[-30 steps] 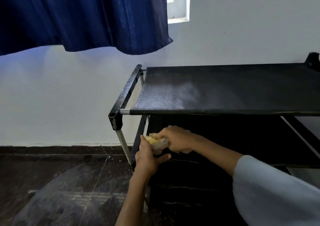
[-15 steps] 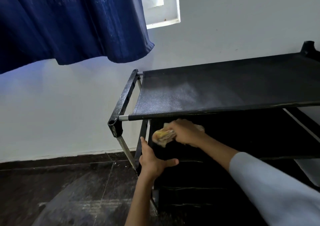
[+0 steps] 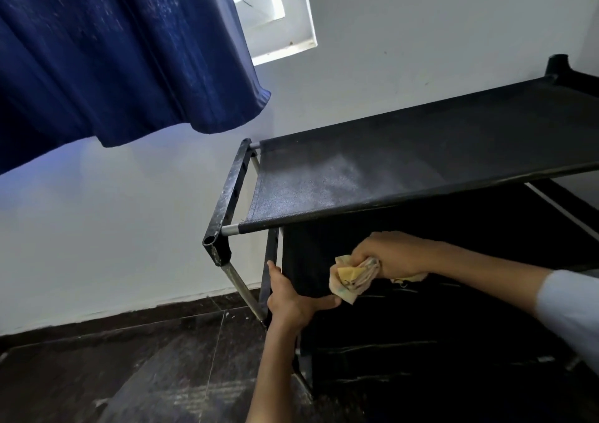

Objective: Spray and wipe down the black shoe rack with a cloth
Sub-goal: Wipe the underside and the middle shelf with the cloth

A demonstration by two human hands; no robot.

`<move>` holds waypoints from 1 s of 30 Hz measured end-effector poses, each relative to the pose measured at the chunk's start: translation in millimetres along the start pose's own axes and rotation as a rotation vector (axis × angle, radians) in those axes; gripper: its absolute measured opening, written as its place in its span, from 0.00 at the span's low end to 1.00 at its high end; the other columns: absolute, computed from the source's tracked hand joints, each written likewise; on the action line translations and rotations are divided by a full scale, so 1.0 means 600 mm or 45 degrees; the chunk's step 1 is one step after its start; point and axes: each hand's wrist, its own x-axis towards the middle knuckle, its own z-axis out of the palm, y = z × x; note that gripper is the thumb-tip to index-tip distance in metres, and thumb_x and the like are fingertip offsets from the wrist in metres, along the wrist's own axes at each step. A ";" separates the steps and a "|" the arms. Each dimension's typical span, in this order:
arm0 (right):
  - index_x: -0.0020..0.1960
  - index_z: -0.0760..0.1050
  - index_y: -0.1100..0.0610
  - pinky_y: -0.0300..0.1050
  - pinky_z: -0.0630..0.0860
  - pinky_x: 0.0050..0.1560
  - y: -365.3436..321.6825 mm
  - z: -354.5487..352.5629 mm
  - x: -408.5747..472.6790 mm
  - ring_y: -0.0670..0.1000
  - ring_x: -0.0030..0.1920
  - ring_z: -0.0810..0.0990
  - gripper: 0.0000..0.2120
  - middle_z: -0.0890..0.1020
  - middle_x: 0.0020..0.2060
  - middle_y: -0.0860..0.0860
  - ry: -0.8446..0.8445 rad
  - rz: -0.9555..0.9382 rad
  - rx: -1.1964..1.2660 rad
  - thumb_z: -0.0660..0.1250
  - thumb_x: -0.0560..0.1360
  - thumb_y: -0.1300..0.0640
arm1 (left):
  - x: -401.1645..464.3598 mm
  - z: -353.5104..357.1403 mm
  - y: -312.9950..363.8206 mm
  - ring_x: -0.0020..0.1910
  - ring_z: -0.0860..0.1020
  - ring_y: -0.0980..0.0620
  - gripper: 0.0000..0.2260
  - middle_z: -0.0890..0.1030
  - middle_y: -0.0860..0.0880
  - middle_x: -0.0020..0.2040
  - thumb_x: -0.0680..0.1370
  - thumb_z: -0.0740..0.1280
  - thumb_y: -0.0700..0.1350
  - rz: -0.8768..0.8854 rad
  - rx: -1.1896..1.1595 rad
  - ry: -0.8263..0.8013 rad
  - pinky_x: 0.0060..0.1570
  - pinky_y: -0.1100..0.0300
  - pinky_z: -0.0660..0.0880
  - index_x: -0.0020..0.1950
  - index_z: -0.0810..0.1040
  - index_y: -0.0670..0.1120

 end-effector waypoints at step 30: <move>0.50 0.78 0.51 0.43 0.69 0.42 -0.052 -0.001 0.001 0.54 0.49 0.79 0.05 0.78 0.45 0.51 0.094 0.534 -0.201 0.64 0.76 0.54 | 0.011 -0.008 0.021 0.75 0.54 0.41 0.71 0.59 0.46 0.75 0.50 0.84 0.49 -0.138 0.028 -0.179 0.73 0.45 0.57 0.76 0.35 0.46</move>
